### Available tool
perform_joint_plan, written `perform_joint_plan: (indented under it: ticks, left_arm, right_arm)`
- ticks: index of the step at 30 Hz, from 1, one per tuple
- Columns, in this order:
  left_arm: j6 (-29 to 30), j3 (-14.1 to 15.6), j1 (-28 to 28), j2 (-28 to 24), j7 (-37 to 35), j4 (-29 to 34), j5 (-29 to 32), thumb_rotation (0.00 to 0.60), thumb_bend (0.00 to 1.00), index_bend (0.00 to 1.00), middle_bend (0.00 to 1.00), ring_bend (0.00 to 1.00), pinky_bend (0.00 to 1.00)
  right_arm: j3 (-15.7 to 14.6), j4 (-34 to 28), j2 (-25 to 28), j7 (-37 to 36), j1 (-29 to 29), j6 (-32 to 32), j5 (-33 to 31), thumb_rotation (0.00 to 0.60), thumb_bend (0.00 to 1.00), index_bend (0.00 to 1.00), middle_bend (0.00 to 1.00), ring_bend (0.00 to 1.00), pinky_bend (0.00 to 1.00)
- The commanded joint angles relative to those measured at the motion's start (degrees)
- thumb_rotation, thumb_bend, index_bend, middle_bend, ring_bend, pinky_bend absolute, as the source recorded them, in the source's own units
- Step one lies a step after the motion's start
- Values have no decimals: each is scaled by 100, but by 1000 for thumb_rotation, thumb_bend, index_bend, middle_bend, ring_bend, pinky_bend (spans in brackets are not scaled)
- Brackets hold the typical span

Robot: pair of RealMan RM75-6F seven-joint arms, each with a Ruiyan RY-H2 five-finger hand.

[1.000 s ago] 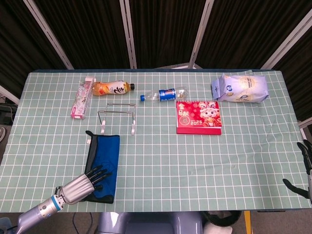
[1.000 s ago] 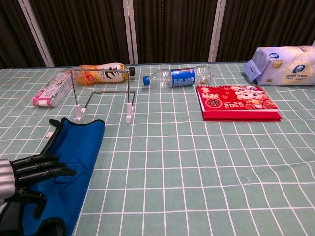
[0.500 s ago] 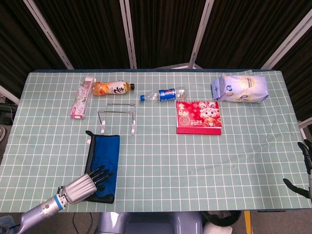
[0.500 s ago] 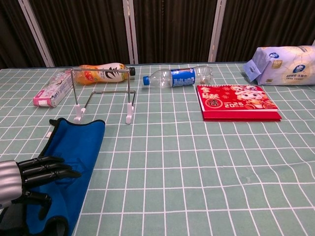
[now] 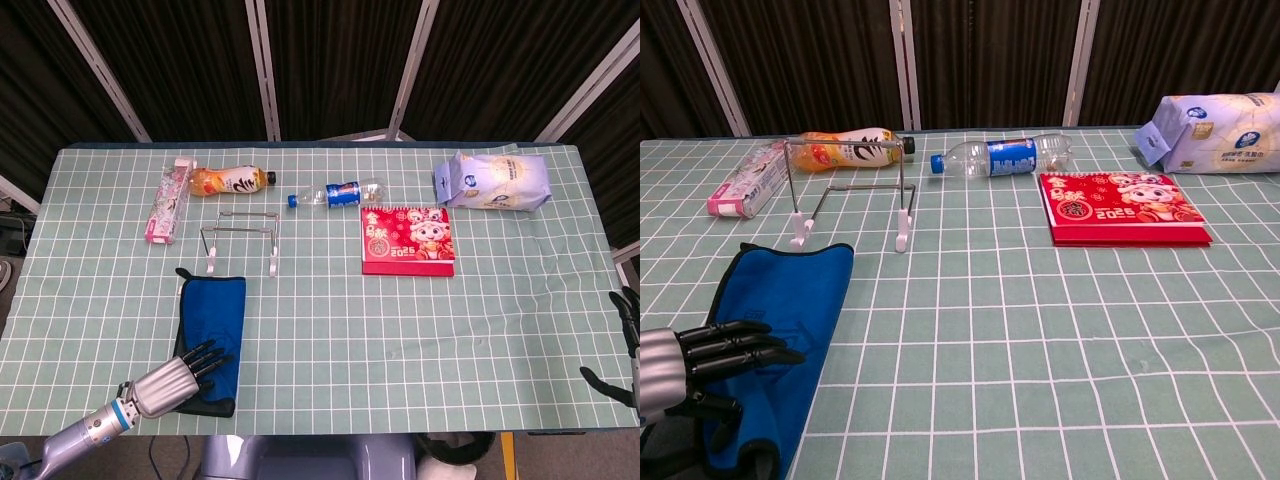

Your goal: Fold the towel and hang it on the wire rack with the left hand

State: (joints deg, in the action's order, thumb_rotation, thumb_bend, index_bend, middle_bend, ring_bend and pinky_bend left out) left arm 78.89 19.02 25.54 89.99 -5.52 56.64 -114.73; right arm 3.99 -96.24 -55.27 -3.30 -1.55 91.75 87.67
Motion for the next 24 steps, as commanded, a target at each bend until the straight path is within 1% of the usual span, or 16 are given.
perform_joint_plan:
  ticks: [1,4,11,18,24]
  left_arm:
    - [-2,4,3,0,-3,0,-3,600,487,576,0,0,0]
    - [3,19,5,-13,-13,-1,-10,600,491,614,0,0,0]
    - [131,83,-45,-196,-95,-19,-11,600,493,663,0,0,0]
    - [240,160,-79,-403,-190,-38,-42,600,494,683,0,0,0]
    - [190,253,-69,-495,-180,-70,-118,600,493,689,0,0,0]
  right_arm:
    - [2,-1,-1,7,2,-2,-2,600,0,8,0,0,0]
    - [-2,-3,-3,11,3,-7,1,600,0,8,0,0,0]
    - [-12,-24,-13,57,10,-23,14,600,0,9,0,0,0]
    - [-27,-51,-32,146,19,-38,38,600,0,10,0,0,0]
    - [-33,-73,-47,214,20,-41,38,600,0,10,0,0,0]
